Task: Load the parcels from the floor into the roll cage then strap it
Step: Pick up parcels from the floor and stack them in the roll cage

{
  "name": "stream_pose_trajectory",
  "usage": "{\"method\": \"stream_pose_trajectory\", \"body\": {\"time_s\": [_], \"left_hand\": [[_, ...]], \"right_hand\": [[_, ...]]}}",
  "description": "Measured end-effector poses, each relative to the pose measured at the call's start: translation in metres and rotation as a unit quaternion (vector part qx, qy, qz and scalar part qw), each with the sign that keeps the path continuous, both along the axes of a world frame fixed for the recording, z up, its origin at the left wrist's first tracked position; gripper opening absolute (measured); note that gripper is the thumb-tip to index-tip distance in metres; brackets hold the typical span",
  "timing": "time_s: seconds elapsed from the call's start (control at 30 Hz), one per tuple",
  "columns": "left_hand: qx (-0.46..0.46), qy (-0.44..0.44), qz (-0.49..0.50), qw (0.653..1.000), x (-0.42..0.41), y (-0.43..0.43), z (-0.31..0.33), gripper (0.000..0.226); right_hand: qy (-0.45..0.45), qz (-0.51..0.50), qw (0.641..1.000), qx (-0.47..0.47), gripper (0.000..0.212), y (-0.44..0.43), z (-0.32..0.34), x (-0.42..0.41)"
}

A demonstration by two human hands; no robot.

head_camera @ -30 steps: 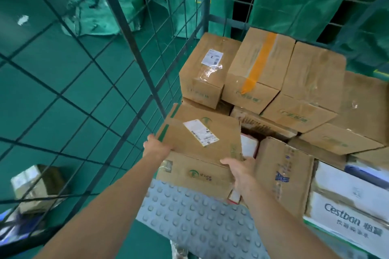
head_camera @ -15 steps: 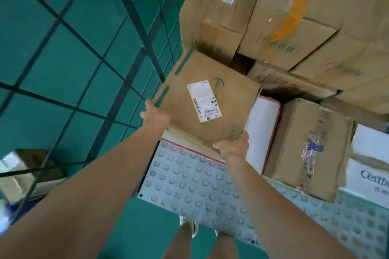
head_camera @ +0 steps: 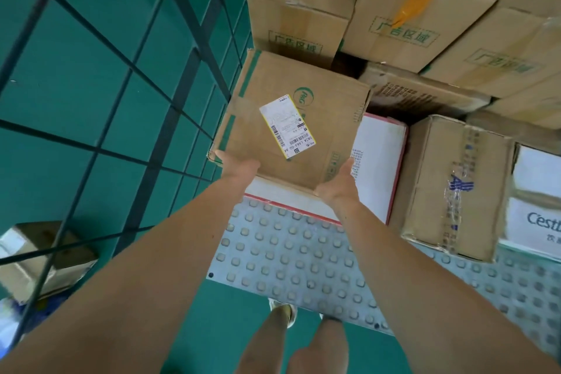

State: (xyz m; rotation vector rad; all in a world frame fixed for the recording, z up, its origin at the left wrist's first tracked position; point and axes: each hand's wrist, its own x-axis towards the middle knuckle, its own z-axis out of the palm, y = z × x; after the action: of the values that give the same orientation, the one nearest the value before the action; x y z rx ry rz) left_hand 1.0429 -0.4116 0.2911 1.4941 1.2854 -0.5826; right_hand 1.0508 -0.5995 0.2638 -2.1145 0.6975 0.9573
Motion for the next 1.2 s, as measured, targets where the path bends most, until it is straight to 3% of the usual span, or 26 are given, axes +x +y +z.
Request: {"method": "stream_pose_trajectory", "body": {"time_s": [0.17, 0.3, 0.43, 0.6, 0.7, 0.8, 0.87, 0.97, 1.0, 1.1, 1.2], "left_hand": [[0.011, -0.017, -0.029, 0.999, -0.006, 0.003, 0.021, 0.086], [-0.002, -0.026, -0.073, 0.997, -0.018, -0.010, 0.053, 0.064], [-0.014, -0.042, -0.068, 0.997, -0.034, -0.036, 0.099, 0.033], [-0.025, -0.075, -0.042, 0.996, -0.061, -0.073, 0.146, 0.009], [-0.020, -0.100, -0.035, 0.994, -0.081, -0.095, 0.169, 0.008], [0.000, -0.137, -0.015, 0.991, -0.109, -0.117, 0.189, 0.034], [0.013, -0.156, 0.022, 0.987, -0.132, -0.134, 0.203, 0.039], [0.037, -0.184, 0.072, 0.980, -0.168, -0.159, 0.221, 0.013], [0.048, -0.190, 0.089, 0.976, -0.180, -0.166, 0.226, 0.017], [0.072, -0.208, 0.151, 0.964, -0.219, -0.185, 0.240, 0.016], [0.091, -0.220, 0.207, 0.949, -0.257, -0.196, 0.250, 0.030]], "right_hand": [[-0.009, 0.001, 1.000, 0.029, 0.115, 0.002, 0.025, -0.006], [-0.038, -0.011, 0.996, 0.078, 0.112, -0.007, 0.082, -0.017], [-0.049, 0.001, 0.993, 0.106, 0.069, -0.027, 0.151, -0.029], [-0.069, 0.032, 0.989, 0.127, 0.043, -0.052, 0.210, -0.041], [-0.077, 0.046, 0.983, 0.158, 0.029, -0.071, 0.231, -0.052], [-0.075, 0.059, 0.980, 0.176, 0.019, -0.090, 0.245, -0.066], [-0.071, 0.093, 0.976, 0.186, 0.023, -0.102, 0.252, -0.075], [-0.082, 0.162, 0.964, 0.194, 0.051, -0.115, 0.263, -0.093], [-0.089, 0.184, 0.959, 0.195, 0.055, -0.119, 0.270, -0.100], [-0.094, 0.257, 0.941, 0.202, 0.051, -0.123, 0.282, -0.122], [-0.091, 0.314, 0.918, 0.226, 0.035, -0.115, 0.291, -0.146]]}}
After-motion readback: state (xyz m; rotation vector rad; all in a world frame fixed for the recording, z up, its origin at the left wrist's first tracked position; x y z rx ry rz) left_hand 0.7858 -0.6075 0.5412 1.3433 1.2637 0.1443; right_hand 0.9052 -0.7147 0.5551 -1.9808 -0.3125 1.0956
